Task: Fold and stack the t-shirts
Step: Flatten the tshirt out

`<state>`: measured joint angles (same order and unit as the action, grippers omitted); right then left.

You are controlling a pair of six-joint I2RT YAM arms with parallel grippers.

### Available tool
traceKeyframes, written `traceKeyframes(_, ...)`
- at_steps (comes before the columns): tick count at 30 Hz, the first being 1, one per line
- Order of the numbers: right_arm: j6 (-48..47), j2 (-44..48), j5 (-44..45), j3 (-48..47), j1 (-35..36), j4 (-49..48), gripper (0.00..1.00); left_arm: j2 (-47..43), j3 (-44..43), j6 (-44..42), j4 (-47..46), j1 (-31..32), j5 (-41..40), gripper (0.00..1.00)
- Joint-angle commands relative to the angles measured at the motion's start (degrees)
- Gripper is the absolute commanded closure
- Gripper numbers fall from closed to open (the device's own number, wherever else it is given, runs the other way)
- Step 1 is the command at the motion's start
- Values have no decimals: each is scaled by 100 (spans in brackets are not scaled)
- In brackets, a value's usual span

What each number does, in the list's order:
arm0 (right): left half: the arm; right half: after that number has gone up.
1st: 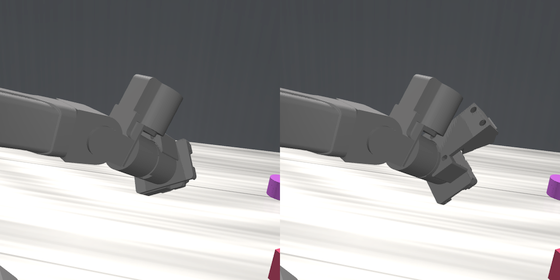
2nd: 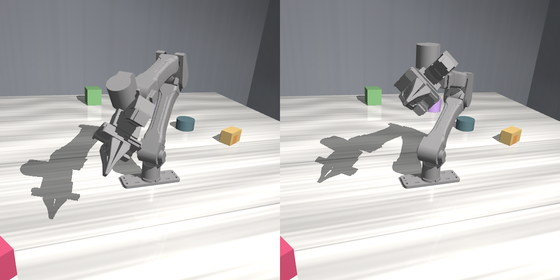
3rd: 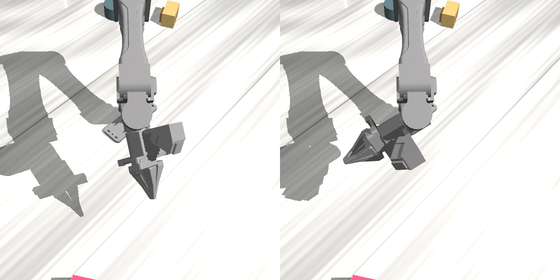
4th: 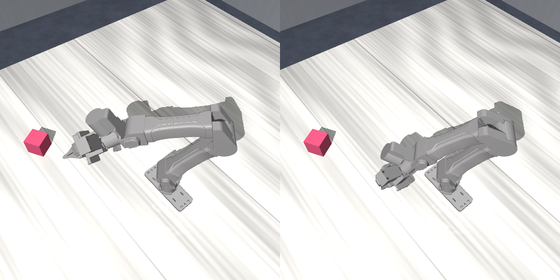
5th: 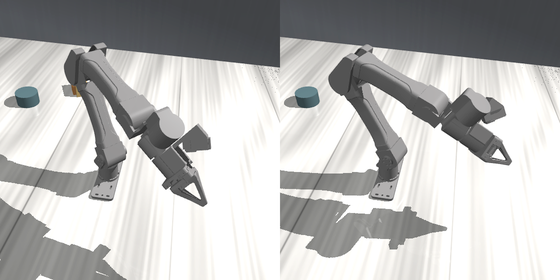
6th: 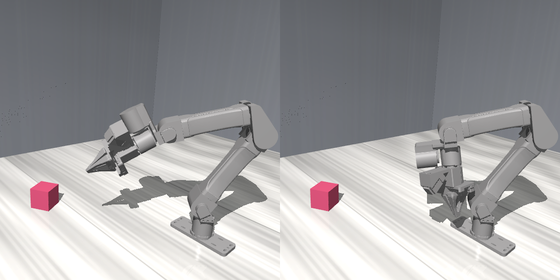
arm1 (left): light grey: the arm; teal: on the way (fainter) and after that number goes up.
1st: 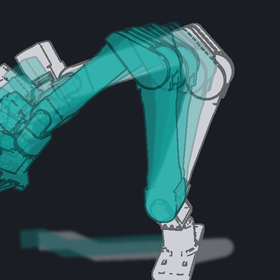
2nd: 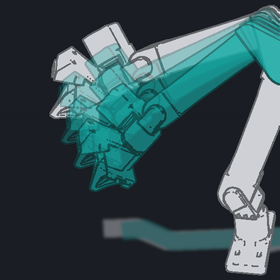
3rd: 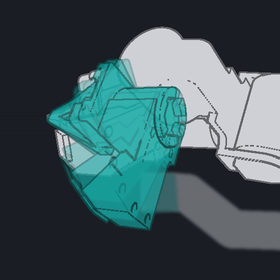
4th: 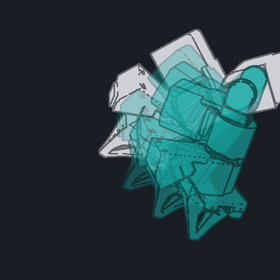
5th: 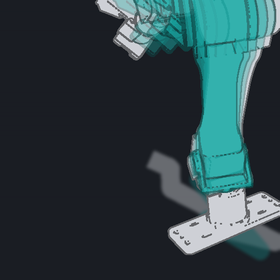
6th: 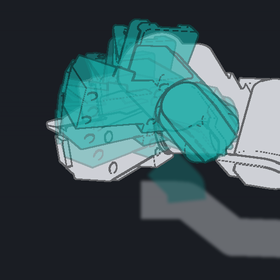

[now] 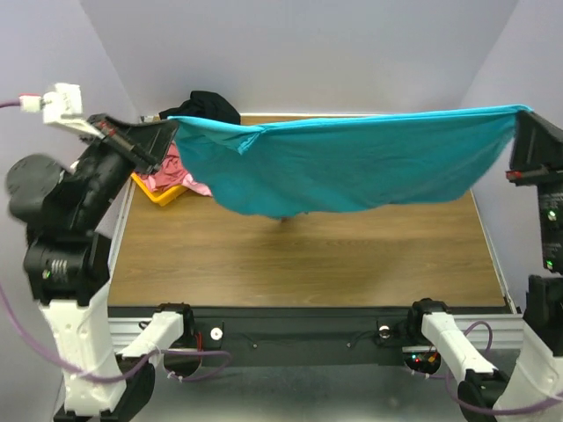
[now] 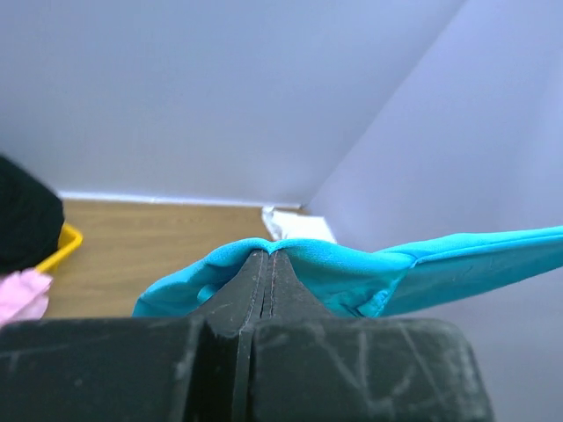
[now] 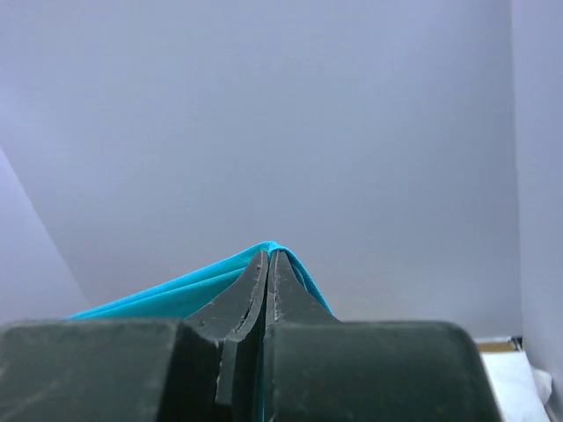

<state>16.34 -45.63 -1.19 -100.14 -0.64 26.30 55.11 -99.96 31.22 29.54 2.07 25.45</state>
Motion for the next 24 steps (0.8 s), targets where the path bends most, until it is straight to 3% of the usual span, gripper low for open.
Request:
traceKeyframes(1, -114, -209, 435, -330, 38, -134, 100, -18, -602, 357, -386, -40, 240, 100)
traceKeyframes(6, -8, -605, 601, -446, 38, -134, 100, 245, -95, 718, -1098, -40, 715, 100)
traceKeyframes(13, 211, -1211, 1024, 784, 47, -204, 100, 1281, 574, 359, -1363, 65, 768, 100)
traceKeyframes(18, 361, -1957, 981, 1128, 38, -529, 100, 2240, 329, 104, -1293, 259, 777, 100)
traceKeyframes(24, 458, -2635, 788, 724, 38, -846, 100, 3075, -716, -107, -1012, 268, 873, 100)
